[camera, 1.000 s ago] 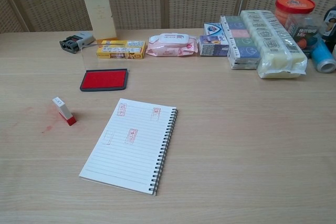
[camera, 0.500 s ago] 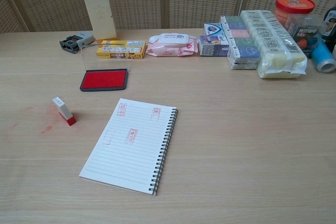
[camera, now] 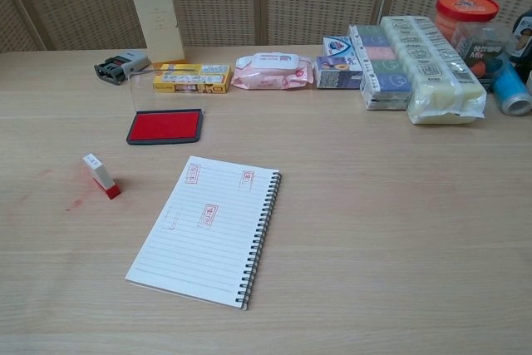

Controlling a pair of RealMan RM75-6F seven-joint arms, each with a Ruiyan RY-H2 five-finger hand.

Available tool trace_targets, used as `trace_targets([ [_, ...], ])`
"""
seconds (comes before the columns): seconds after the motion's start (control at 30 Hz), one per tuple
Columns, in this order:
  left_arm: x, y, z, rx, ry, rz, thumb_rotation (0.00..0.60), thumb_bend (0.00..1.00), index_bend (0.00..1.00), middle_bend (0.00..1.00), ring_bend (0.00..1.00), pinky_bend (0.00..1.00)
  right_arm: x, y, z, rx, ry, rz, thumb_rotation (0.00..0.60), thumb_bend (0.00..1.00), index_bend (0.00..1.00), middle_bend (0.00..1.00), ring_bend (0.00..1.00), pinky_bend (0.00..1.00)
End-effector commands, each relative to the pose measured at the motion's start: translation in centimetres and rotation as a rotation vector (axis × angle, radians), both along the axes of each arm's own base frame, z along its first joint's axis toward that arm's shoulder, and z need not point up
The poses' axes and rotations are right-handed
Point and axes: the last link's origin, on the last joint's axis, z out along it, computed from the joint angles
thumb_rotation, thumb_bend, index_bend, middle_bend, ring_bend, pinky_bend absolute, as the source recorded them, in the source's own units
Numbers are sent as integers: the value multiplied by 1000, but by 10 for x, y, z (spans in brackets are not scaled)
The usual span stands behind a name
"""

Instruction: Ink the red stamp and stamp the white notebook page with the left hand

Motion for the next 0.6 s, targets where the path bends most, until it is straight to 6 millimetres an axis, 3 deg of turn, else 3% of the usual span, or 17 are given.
trace_targets([
  [0.03,11,24,-12,-22,61,-97,600,9,153,1000,1000,1000,0,-1,0,1,1,-1,600,78,0,0,9,0],
  [0.2,23,51,-26,-67,131,-177,600,34,334,1000,1000,1000,-1,-1,0,3,0,-7,600,77,0,0,8,0],
  [0.4,33,74,-52,-126,163,-178,600,107,431,1000,1000,1000,-2,-2,-1,6,0,-12,600,79,0,0,9,0],
  [0.6,44,95,-84,-140,157,-162,600,192,443,1000,1000,1000,-4,-3,-1,10,-1,-21,600,78,0,0,9,0],
])
